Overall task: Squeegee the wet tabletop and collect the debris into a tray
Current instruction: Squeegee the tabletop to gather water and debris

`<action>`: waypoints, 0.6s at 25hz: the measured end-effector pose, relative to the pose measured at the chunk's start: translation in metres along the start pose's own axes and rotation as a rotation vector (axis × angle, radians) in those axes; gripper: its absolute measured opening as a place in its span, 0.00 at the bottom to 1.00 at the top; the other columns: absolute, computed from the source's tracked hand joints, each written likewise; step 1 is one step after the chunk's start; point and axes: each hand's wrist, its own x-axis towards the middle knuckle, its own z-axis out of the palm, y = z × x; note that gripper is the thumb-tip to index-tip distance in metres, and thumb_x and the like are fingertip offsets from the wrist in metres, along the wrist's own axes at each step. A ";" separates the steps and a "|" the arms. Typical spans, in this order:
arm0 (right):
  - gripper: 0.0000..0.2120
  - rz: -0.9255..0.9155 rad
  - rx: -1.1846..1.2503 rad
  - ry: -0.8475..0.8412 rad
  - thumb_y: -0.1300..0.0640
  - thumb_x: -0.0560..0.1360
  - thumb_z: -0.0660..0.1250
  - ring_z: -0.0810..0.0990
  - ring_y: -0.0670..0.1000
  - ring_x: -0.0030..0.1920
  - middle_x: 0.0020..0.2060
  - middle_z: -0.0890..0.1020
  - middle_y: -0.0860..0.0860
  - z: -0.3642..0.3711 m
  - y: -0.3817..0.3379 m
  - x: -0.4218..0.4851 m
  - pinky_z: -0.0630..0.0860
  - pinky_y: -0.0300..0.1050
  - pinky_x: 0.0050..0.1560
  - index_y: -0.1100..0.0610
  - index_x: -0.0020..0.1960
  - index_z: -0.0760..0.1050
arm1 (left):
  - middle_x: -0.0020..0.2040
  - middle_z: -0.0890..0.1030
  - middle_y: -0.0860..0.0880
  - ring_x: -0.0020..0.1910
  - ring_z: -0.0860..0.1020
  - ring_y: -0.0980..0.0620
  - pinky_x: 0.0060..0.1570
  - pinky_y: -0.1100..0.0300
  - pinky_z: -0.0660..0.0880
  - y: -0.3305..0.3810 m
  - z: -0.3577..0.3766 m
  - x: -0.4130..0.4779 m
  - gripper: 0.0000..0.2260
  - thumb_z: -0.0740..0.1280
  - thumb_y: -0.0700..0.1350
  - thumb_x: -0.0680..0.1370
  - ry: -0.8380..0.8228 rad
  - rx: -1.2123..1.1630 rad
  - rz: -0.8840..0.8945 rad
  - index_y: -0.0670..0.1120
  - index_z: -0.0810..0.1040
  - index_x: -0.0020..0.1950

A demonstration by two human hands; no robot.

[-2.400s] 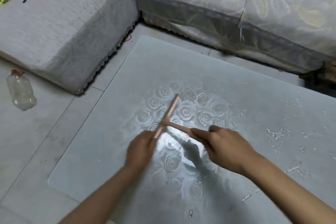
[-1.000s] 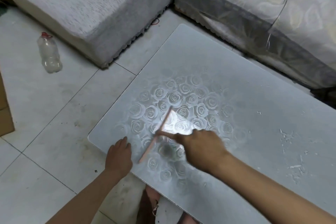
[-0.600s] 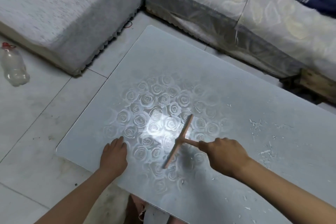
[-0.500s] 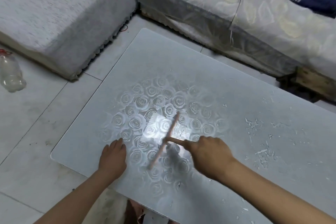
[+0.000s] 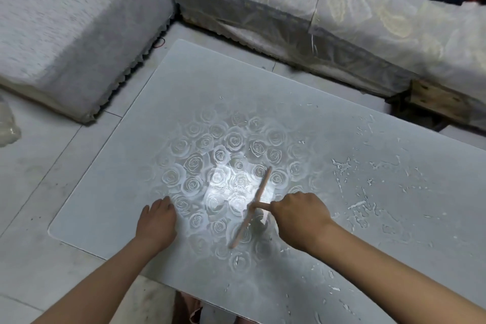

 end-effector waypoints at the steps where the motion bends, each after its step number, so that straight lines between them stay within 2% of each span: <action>1: 0.33 -0.033 0.007 0.032 0.64 0.74 0.56 0.79 0.58 0.51 0.50 0.80 0.54 -0.002 -0.006 0.006 0.64 0.45 0.39 0.38 0.73 0.58 | 0.75 0.59 0.45 0.73 0.60 0.48 0.70 0.53 0.61 0.003 -0.003 -0.002 0.23 0.58 0.40 0.76 -0.003 0.006 0.002 0.42 0.63 0.71; 3: 0.32 -0.085 0.009 0.077 0.63 0.75 0.56 0.79 0.58 0.50 0.48 0.79 0.55 -0.005 -0.022 0.022 0.63 0.45 0.39 0.40 0.74 0.58 | 0.77 0.55 0.45 0.75 0.57 0.48 0.72 0.53 0.57 0.010 -0.006 -0.004 0.25 0.57 0.40 0.77 0.003 0.011 -0.002 0.42 0.59 0.75; 5: 0.29 -0.094 0.011 0.063 0.64 0.75 0.57 0.78 0.58 0.50 0.49 0.79 0.55 0.000 -0.028 0.030 0.64 0.45 0.39 0.45 0.73 0.61 | 0.77 0.55 0.45 0.75 0.57 0.48 0.73 0.54 0.56 0.014 -0.011 -0.006 0.26 0.57 0.39 0.77 0.010 0.003 -0.025 0.43 0.59 0.75; 7: 0.25 -0.049 0.012 0.026 0.63 0.76 0.57 0.78 0.58 0.50 0.50 0.79 0.56 0.009 -0.013 0.024 0.65 0.45 0.40 0.48 0.71 0.64 | 0.77 0.55 0.45 0.75 0.57 0.48 0.73 0.54 0.55 0.015 -0.014 -0.007 0.26 0.58 0.39 0.77 0.010 0.002 -0.030 0.42 0.59 0.75; 9: 0.25 0.002 0.024 -0.024 0.62 0.76 0.56 0.78 0.58 0.50 0.49 0.79 0.56 0.016 0.009 0.005 0.64 0.44 0.39 0.46 0.70 0.64 | 0.77 0.55 0.45 0.75 0.57 0.48 0.73 0.54 0.55 0.015 -0.015 -0.007 0.26 0.58 0.40 0.77 0.002 0.016 -0.034 0.42 0.59 0.75; 12: 0.28 0.028 0.019 -0.021 0.63 0.74 0.55 0.73 0.57 0.39 0.36 0.73 0.53 0.000 0.023 -0.008 0.59 0.42 0.31 0.41 0.70 0.64 | 0.77 0.54 0.45 0.76 0.56 0.48 0.73 0.54 0.55 0.013 -0.024 0.000 0.25 0.58 0.40 0.77 0.004 0.015 -0.035 0.42 0.59 0.75; 13: 0.26 0.024 0.016 0.012 0.62 0.74 0.55 0.70 0.57 0.36 0.35 0.73 0.53 -0.011 0.020 -0.002 0.56 0.42 0.28 0.42 0.69 0.65 | 0.77 0.54 0.45 0.76 0.56 0.48 0.73 0.54 0.55 0.009 -0.027 0.003 0.25 0.58 0.39 0.77 0.010 0.012 -0.036 0.42 0.59 0.75; 15: 0.20 -0.008 -0.007 0.111 0.58 0.78 0.55 0.69 0.57 0.35 0.40 0.78 0.55 -0.032 0.012 0.022 0.54 0.43 0.27 0.42 0.68 0.65 | 0.77 0.54 0.44 0.75 0.57 0.48 0.73 0.55 0.55 -0.001 -0.035 0.013 0.26 0.57 0.39 0.77 0.030 0.010 -0.030 0.42 0.58 0.75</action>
